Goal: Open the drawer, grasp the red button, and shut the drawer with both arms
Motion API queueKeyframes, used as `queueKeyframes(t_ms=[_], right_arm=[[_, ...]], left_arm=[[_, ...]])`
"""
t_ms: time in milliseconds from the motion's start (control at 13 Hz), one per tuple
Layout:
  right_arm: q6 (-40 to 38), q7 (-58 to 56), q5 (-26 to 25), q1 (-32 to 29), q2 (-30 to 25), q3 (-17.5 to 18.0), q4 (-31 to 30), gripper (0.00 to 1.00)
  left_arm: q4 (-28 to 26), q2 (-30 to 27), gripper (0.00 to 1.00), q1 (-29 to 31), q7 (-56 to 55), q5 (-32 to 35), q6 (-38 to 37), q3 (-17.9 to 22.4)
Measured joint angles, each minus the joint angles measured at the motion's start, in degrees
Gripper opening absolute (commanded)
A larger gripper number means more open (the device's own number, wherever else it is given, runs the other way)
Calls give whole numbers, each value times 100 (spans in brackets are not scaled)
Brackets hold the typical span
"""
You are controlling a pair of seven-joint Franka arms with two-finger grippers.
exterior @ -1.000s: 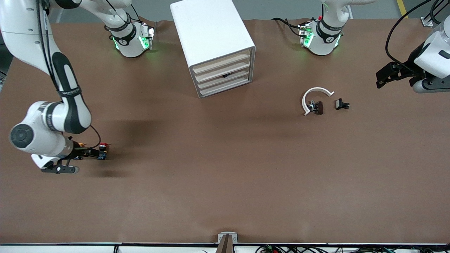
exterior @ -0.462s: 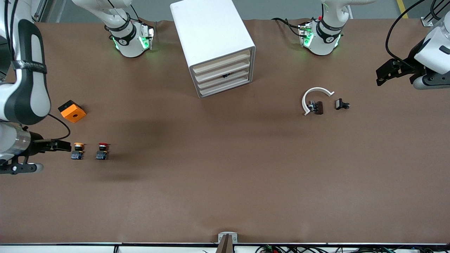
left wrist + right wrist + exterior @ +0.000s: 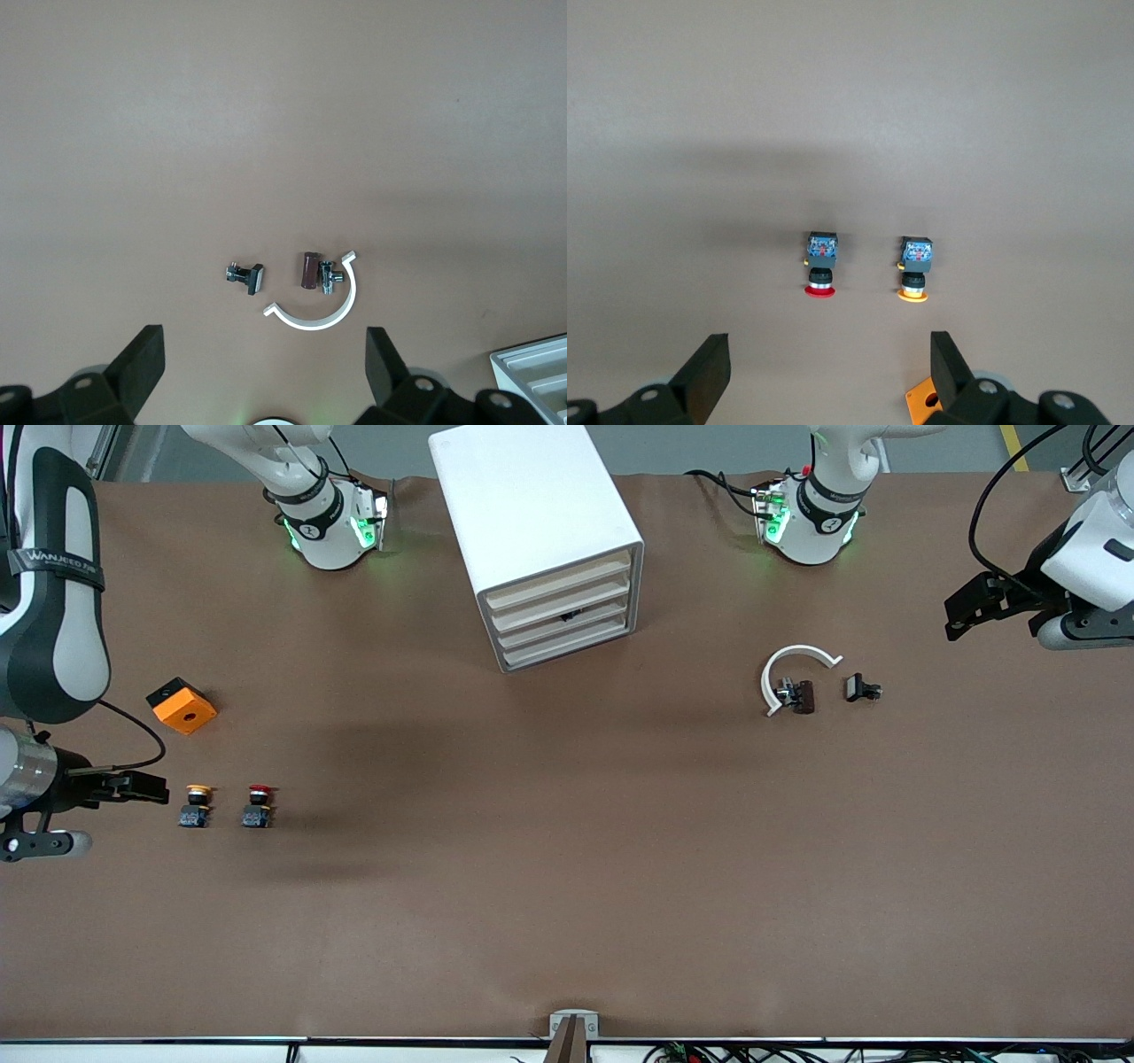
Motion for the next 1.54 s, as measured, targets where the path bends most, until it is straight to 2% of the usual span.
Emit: queueKeyframes(t_ms=[308, 462, 692, 1154, 1538], right_arm=[[-521, 0, 3, 11, -186, 36, 235, 100], [-1197, 54, 18, 64, -604, 56, 314, 100], [-1641, 141, 36, 152, -1266, 66, 267, 100], [-1370, 248, 33, 169, -2333, 57, -951, 100], [-1224, 356, 23, 169, -2540, 58, -1162, 100]], left_arm=[[2, -14, 100, -5, 2, -4, 0, -29], [4, -62, 100, -5, 2, -4, 0, -41], [-3, -108, 100, -5, 2, -4, 0, -43], [-5, -156, 100, -3, 1, -4, -28, -46], [-6, -156, 100, -6, 1, -5, -35, -93]])
